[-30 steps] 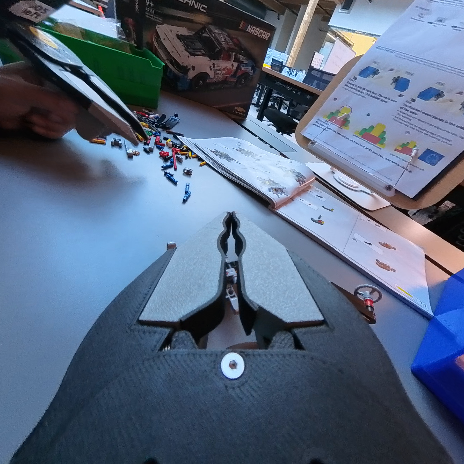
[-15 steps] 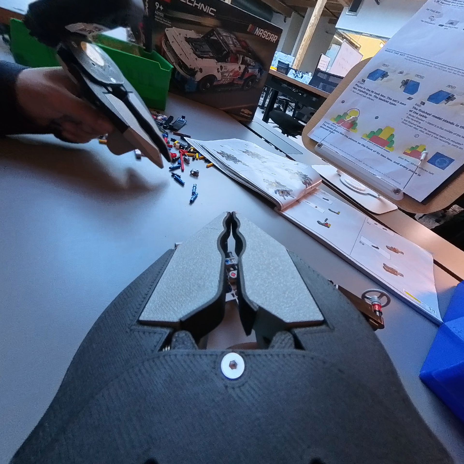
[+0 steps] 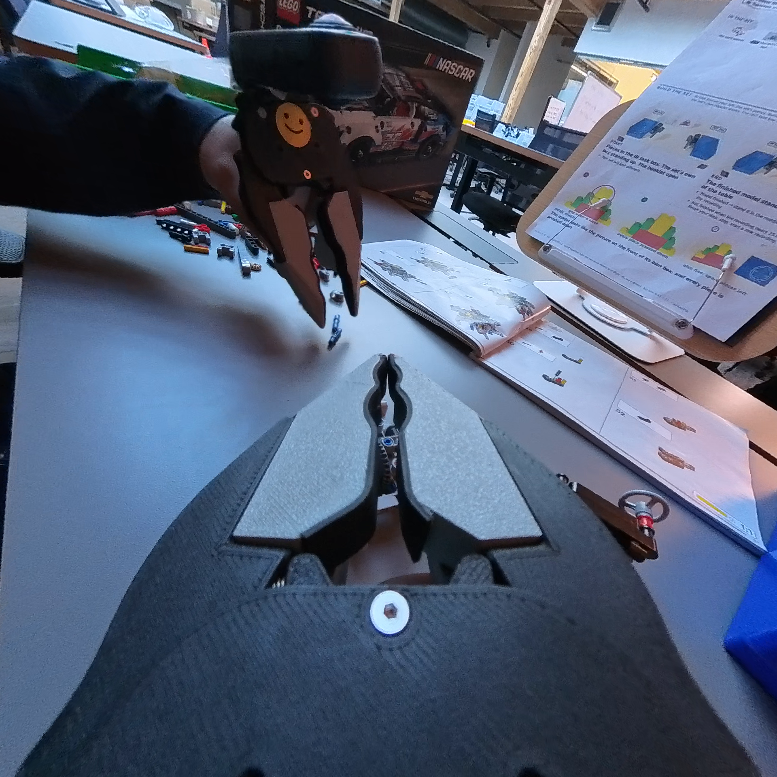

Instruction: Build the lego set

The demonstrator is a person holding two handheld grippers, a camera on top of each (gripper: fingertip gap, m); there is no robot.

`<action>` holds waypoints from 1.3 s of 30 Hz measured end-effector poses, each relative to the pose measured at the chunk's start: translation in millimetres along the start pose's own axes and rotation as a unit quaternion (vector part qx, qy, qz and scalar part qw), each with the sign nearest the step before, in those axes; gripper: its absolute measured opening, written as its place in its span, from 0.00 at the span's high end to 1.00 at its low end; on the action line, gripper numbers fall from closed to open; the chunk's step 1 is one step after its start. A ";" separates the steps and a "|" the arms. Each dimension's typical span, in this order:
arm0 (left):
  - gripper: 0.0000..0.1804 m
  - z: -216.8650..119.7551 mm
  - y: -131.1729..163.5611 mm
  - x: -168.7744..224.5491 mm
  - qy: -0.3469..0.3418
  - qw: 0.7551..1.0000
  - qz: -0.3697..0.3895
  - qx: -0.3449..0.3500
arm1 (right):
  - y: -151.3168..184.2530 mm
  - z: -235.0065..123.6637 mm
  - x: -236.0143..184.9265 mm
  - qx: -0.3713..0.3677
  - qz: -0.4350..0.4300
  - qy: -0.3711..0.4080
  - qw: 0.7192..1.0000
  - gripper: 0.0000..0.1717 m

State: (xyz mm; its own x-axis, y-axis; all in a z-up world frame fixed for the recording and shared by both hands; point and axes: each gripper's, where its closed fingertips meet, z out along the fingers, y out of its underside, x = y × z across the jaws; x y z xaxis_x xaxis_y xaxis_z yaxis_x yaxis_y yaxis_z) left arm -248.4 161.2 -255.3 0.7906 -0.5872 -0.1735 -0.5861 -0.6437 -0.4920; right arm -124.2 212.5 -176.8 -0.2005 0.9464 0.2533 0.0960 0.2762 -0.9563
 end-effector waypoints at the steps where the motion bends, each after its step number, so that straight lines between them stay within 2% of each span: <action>1: 0.85 0.8 -0.5 0.8 0.004 1.000 0.011 -0.005 | -0.3 0.1 -0.3 0.001 0.001 -0.002 1.000 1.00; 5: 0.86 9.1 2.5 0.1 0.023 0.999 0.029 -0.035 | -1.9 0.4 -2.2 0.005 0.004 -0.009 1.000 1.00; 9: 0.96 12.6 -1.5 10.7 0.076 0.996 0.026 -0.038 | -3.2 -0.1 -2.8 0.008 0.009 -0.013 1.000 1.00; 14: 0.98 17.0 -7.9 7.9 0.053 0.998 0.013 -0.032 | -5.4 -1.2 -2.8 0.014 0.017 -0.016 1.000 1.00; 16: 0.98 16.5 -16.3 6.4 0.031 0.999 -0.014 -0.008 | -6.4 -1.4 -3.4 0.017 0.018 -0.016 1.000 1.00; 18: 0.98 7.3 -45.8 6.8 0.017 0.994 -0.072 0.077 | -8.0 -0.9 -3.8 0.020 0.020 -0.016 0.999 1.00; 20: 0.99 -11.6 -85.7 22.8 0.081 0.964 -0.161 0.196 | -11.9 0.7 -3.5 0.028 0.027 -0.010 0.999 1.00; 21: 0.99 -22.4 -103.7 29.1 0.128 0.933 -0.221 0.252 | -14.7 1.8 -2.7 0.033 0.031 -0.003 0.999 1.00; 23: 0.98 -37.9 -126.6 37.2 0.236 0.850 -0.340 0.326 | -20.5 3.4 -3.2 0.043 0.031 0.013 0.998 0.95; 24: 0.98 -40.3 -131.3 37.8 0.278 0.808 -0.390 0.344 | -22.3 4.4 -4.8 0.045 0.024 0.021 0.998 0.91; 26: 0.98 -38.7 -134.6 40.4 0.339 0.739 -0.457 0.360 | -21.6 7.2 -4.4 0.036 0.005 0.050 0.998 0.85; 28: 0.98 -33.1 -134.7 46.7 0.376 0.698 -0.493 0.358 | -20.3 8.6 -3.5 0.024 -0.021 0.074 0.997 0.82; 32: 0.99 -26.1 -136.6 57.1 0.399 0.672 -0.516 0.351 | -17.4 12.2 -17.1 0.013 -0.060 0.053 0.997 0.83; 39: 0.99 -28.2 -142.2 63.1 0.412 0.665 -0.514 0.352 | -13.0 13.5 -17.1 0.003 -0.064 0.050 0.997 0.86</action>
State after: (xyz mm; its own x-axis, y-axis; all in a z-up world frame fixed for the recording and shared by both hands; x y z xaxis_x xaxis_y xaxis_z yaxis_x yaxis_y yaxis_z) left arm -120.1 201.9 -172.2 0.1744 -0.2704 0.9468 0.6467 -0.6936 -0.3173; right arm -135.2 190.4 -170.7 -0.1134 0.9152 0.3867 0.0697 0.3956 -0.9158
